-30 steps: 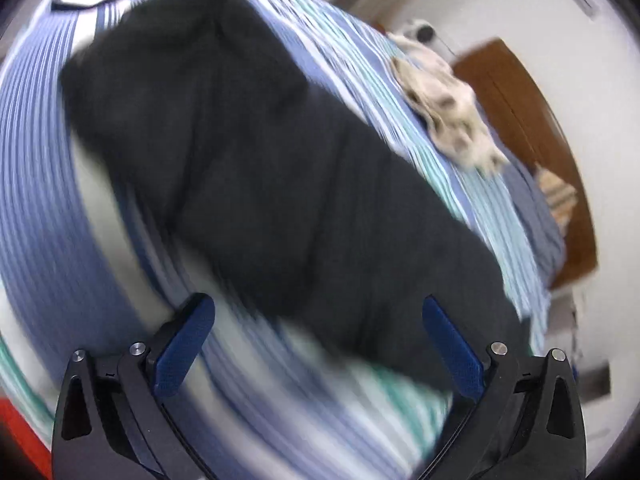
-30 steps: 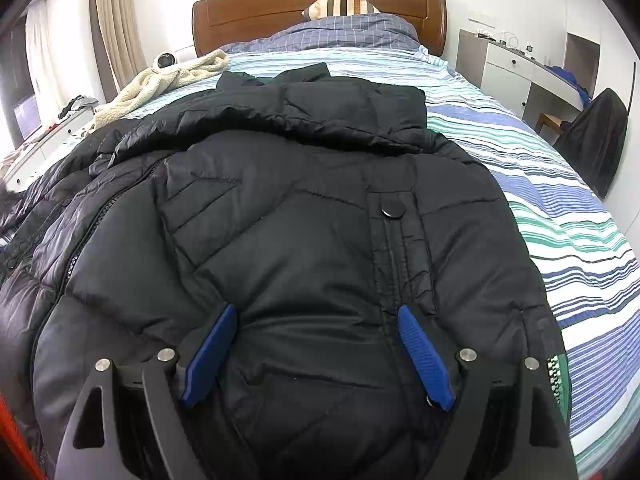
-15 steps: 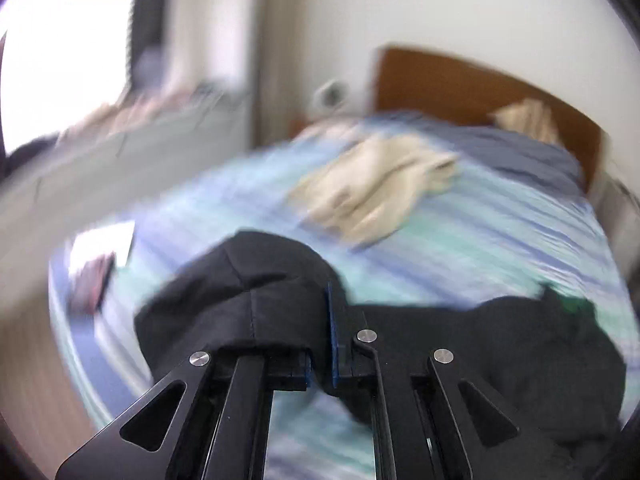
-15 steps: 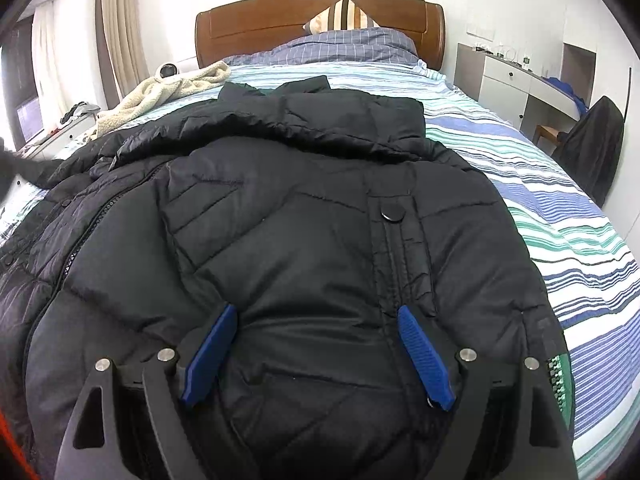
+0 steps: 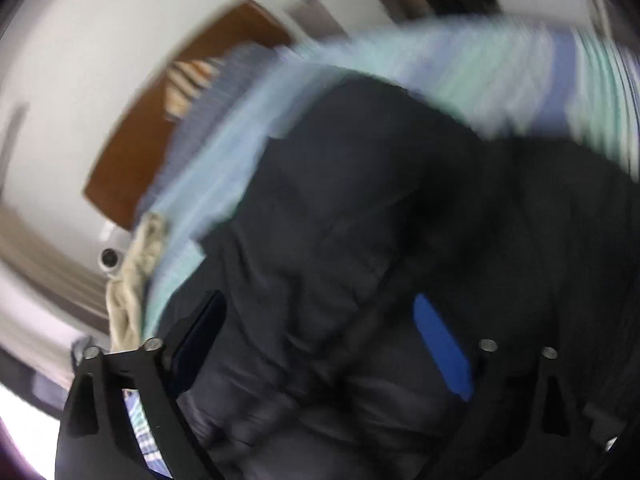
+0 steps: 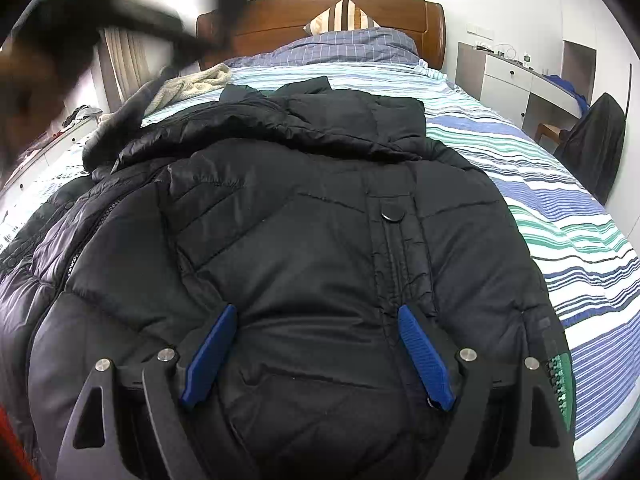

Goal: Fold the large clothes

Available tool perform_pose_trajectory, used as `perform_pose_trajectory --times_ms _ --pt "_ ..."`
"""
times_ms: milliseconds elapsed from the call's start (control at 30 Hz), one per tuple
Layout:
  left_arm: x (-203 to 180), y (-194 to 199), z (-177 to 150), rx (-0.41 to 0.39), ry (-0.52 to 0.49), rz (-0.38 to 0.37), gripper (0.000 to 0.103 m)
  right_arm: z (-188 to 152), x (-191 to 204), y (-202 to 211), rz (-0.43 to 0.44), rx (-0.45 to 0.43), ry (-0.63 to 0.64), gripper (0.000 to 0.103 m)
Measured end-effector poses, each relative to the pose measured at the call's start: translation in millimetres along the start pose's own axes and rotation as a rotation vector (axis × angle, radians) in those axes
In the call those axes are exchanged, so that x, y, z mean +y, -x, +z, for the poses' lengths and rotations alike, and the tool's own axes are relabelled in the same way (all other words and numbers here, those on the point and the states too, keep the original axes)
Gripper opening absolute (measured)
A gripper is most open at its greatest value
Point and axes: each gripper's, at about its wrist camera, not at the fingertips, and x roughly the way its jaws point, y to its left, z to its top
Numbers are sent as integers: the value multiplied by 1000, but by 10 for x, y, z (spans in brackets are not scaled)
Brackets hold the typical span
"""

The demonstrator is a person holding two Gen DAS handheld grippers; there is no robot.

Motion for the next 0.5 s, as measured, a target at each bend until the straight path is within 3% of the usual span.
perform_pose_trajectory --times_ms 33,100,200,300,367,433,500 --pt "-114 8 -112 -3 -23 14 86 -1 -1 1 2 0 -1 85" --pt "-85 133 -260 -22 -9 16 89 -5 3 3 4 -1 3 85" --pt "298 419 -513 -23 117 -62 100 -3 7 -7 2 -4 1 85" --pt "805 520 -830 3 254 -54 102 94 8 8 3 72 -14 85" --pt "1197 474 -1131 50 375 -33 102 315 -70 134 86 115 -99 85" --pt "1420 415 -1388 79 466 -27 102 618 -172 295 188 42 -172 85" --pt "1560 324 -1609 119 556 -38 102 1024 -267 397 183 -44 -186 84"
